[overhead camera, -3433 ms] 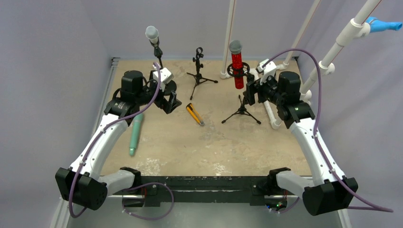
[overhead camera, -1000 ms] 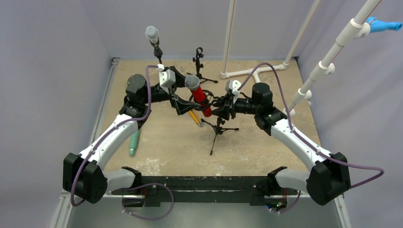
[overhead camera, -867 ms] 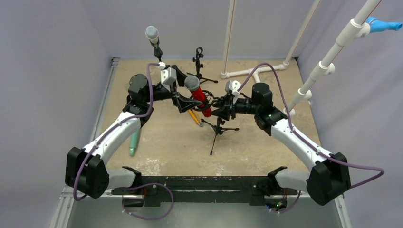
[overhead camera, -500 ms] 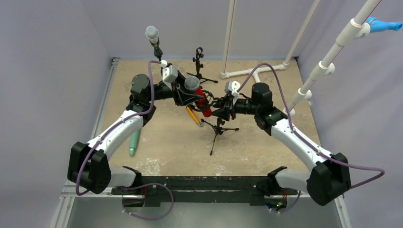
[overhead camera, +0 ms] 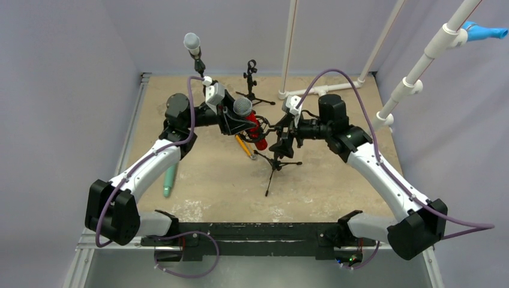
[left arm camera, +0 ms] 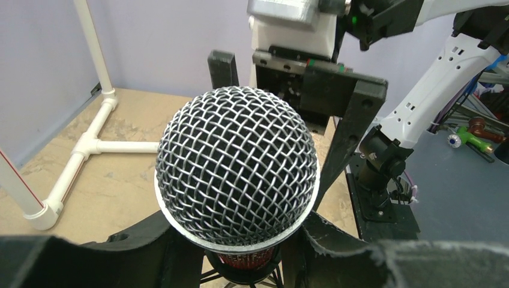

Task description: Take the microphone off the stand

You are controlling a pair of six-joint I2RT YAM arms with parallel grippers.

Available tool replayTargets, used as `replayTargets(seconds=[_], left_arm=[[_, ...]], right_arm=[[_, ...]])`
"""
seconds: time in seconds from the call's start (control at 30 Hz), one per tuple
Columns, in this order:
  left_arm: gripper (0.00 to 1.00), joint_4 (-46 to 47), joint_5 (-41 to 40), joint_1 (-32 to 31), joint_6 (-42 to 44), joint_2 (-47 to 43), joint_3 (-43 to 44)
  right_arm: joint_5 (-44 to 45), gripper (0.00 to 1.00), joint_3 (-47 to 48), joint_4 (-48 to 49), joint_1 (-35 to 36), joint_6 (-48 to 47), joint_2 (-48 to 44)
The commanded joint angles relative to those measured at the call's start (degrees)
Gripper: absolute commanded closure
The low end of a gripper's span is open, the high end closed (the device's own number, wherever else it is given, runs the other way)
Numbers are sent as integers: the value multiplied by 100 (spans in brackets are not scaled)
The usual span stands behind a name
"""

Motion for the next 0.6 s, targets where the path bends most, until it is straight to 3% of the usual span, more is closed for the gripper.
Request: replayTargets(seconds=[0.0,0.2,0.57], left_arm=[[100,-7,136,-31,183,-138,73],[100,-233,147,-74,388,-163,137],[100,-478,138,-108,625,-152,262]], right_arm=[[378,8,833,-1075,32,-629,-233],[575,6,1684,-1845,31,-660,-97],[792,12,2629,-1696,34,667,638]])
